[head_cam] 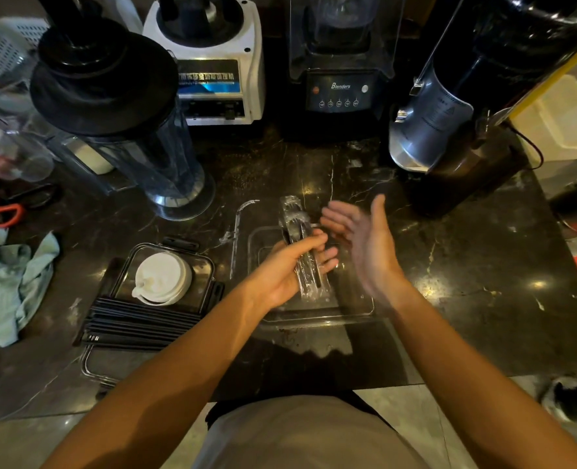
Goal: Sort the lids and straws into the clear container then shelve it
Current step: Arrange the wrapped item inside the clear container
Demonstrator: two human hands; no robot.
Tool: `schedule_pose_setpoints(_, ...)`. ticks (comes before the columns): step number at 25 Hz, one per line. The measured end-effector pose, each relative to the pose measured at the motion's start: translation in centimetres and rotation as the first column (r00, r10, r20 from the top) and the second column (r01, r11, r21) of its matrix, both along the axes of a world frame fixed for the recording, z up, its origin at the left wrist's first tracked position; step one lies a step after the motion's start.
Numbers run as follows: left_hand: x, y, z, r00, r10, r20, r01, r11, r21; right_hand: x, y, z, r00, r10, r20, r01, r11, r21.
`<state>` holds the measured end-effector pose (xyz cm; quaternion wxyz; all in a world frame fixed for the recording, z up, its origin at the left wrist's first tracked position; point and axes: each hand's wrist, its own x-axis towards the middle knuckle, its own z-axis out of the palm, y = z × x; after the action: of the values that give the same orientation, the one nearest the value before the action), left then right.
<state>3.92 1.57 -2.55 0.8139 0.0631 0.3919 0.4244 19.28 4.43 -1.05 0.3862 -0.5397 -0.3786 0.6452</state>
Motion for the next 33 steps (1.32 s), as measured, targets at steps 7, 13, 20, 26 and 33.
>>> schedule_pose_setpoints(7,0.6,-1.1,0.2,0.963,-0.268,0.024,0.269,0.962,-0.049,0.3,4.7,3.0,0.843,0.496,0.210,-0.509,0.861,0.008)
schedule_pose_setpoints(13,0.4,-1.0,-0.2,0.962,-0.274,0.003,0.274,0.961,-0.050,0.3,4.3,2.1,0.746,0.625,0.228,-0.628,0.775,-0.070)
schedule_pose_setpoints(20,0.5,-0.4,-0.7,0.977,-0.208,-0.050,0.206,0.978,-0.030,0.3,3.0,1.9,0.834,0.403,0.376,-0.438,0.899,0.008)
schedule_pose_setpoints(26,0.9,1.4,-1.4,0.997,0.039,-0.062,-0.035,0.997,0.068,2.3,-0.5,2.7,0.703,0.456,0.545,-0.504,0.861,-0.071)
schedule_pose_setpoints(33,0.4,2.8,-1.5,0.690,-0.376,-0.618,0.568,0.810,0.142,2.4,-2.8,1.2,0.790,0.299,0.536,-0.232,0.954,-0.191)
